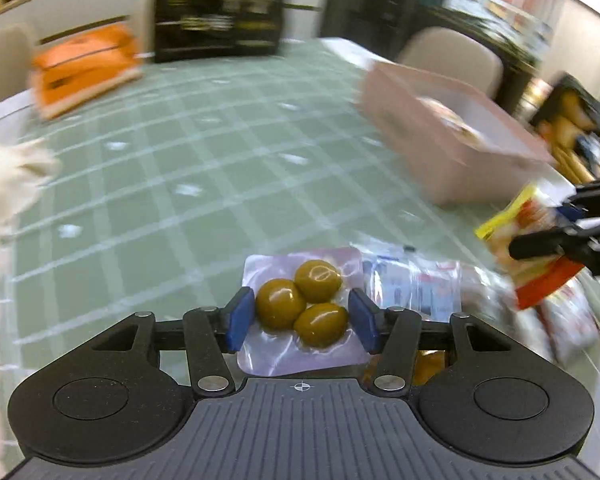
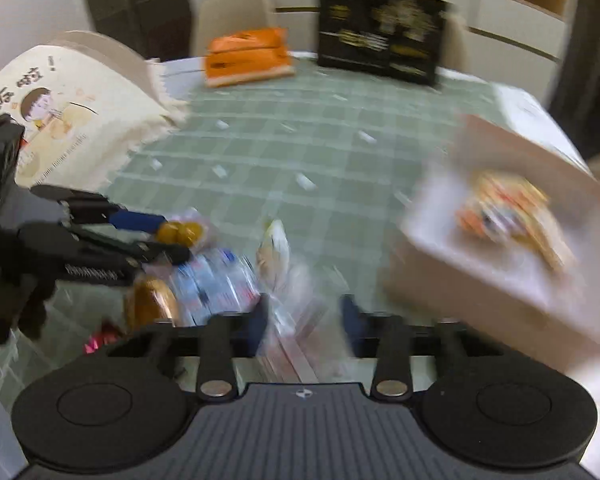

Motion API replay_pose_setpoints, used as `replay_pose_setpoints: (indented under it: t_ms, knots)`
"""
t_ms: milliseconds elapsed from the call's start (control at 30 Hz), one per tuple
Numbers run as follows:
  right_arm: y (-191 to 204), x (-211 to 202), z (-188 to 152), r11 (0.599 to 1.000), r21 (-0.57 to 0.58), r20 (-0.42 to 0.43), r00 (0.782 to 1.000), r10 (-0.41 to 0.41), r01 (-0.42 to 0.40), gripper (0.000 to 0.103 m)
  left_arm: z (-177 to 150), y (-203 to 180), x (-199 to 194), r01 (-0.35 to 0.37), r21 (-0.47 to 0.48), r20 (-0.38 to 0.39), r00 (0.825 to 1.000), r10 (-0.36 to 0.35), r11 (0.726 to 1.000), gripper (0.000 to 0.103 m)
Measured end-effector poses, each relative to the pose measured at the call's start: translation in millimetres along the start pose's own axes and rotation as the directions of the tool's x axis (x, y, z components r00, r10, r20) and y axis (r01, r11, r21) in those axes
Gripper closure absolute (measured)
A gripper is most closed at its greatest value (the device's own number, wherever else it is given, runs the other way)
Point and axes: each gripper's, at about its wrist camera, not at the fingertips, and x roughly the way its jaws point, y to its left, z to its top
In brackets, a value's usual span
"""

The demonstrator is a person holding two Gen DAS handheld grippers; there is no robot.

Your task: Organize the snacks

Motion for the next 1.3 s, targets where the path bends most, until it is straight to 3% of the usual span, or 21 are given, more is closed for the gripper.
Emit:
replay_pose_setpoints:
  t_ms: [100,167,200,233,300,400,467,567,633,700,733,800,933,1033,1067,1100,1133,1200,1300]
  knots:
    - [-28,-18,-36,0.991,0.109,-0.019,0.997,-0.07,0.072,0.075,-11,-33,-2,0.096,0.086,-0.036,0.995,-0.093,0.992,0.045]
    - [-42,-24,-55,0.98,0.154,-0.036,0.992,-0.121,0.125,0.071,-18,-51,-3,0.123,0.107,-0.053,0.992,-0.117,0.987,0.045]
    - [-46,-27,-62,0.975,0.165,-0.038,0.989,-0.142,0.146,0.063,-20,-56,-4,0.126,0.107,-0.058,0.991,-0.12,0.986,0.046]
    - [-49,-29,-69,0.971,0.168,-0.041,0.986,-0.163,0.167,0.048,-21,-61,-3,0.114,0.11,-0.057,0.992,-0.108,0.987,0.046]
    - [-53,-30,-80,0.968,0.159,-0.035,0.981,-0.192,0.195,0.035,-22,-70,-2,0.06,0.13,-0.048,0.997,-0.054,0.99,0.043]
    - [-57,-22,-94,0.952,0.189,-0.07,0.971,-0.229,0.239,0.035,-19,-80,3,0.002,0.152,-0.047,0.999,0.005,0.988,0.043]
    - [-56,-29,-101,0.948,0.251,-0.051,0.98,-0.19,0.197,0.033,-18,-83,3,-0.014,0.152,-0.046,0.999,0.021,0.988,0.043]
    - [-42,-37,-103,0.96,0.254,-0.026,0.993,-0.119,0.121,0.033,-20,-92,6,-0.015,0.175,-0.032,0.999,0.021,0.985,0.038]
    - [-34,-44,-98,0.968,0.228,0.002,0.994,-0.111,0.108,0.033,-23,-93,5,-0.023,0.192,-0.01,1.0,0.026,0.981,0.04]
    - [-23,-54,-90,0.97,0.172,0.057,0.981,-0.186,0.173,0.033,-23,-89,4,-0.051,0.181,-0.006,0.999,0.053,0.982,0.045]
    - [-17,-58,-83,0.97,0.127,0.09,0.971,-0.221,0.209,0.032,-24,-86,1,-0.08,0.164,-0.013,0.996,0.083,0.983,0.045]
    - [-9,-57,-66,0.976,0.046,0.118,0.969,-0.217,0.213,0.027,-27,-80,-4,-0.144,0.131,-0.029,0.988,0.149,0.981,0.045]
    - [-1,-24,-28,0.999,-0.005,0.074,0.996,-0.047,0.047,0.027,-30,-62,-14,-0.113,0.019,-0.054,0.992,0.114,0.993,0.045]
    - [7,21,-9,1.0,-0.01,-0.009,1.0,-0.005,0.005,0.028,-28,-56,-15,-0.093,-0.015,-0.069,0.993,0.092,0.996,0.044]
    - [9,33,-5,1.0,-0.013,-0.04,0.999,0.001,-0.002,0.031,-27,-54,-15,-0.089,-0.023,-0.072,0.994,0.087,0.996,0.044]
    - [13,43,-2,1.0,-0.025,-0.057,0.998,-0.012,0.011,0.042,-26,-53,-15,-0.086,-0.031,-0.074,0.994,0.083,0.996,0.044]
    - [20,44,1,0.997,-0.061,-0.049,0.998,-0.045,0.042,0.062,-26,-52,-16,-0.083,-0.039,-0.075,0.994,0.08,0.996,0.044]
    - [26,36,4,0.995,-0.092,-0.068,0.997,-0.043,0.036,0.067,-27,-52,-15,-0.077,-0.041,-0.073,0.995,0.074,0.996,0.044]
    - [25,5,2,0.995,-0.095,-0.02,0.999,-0.037,0.035,0.067,-29,-55,-14,-0.087,-0.021,-0.067,0.994,0.085,0.996,0.043]
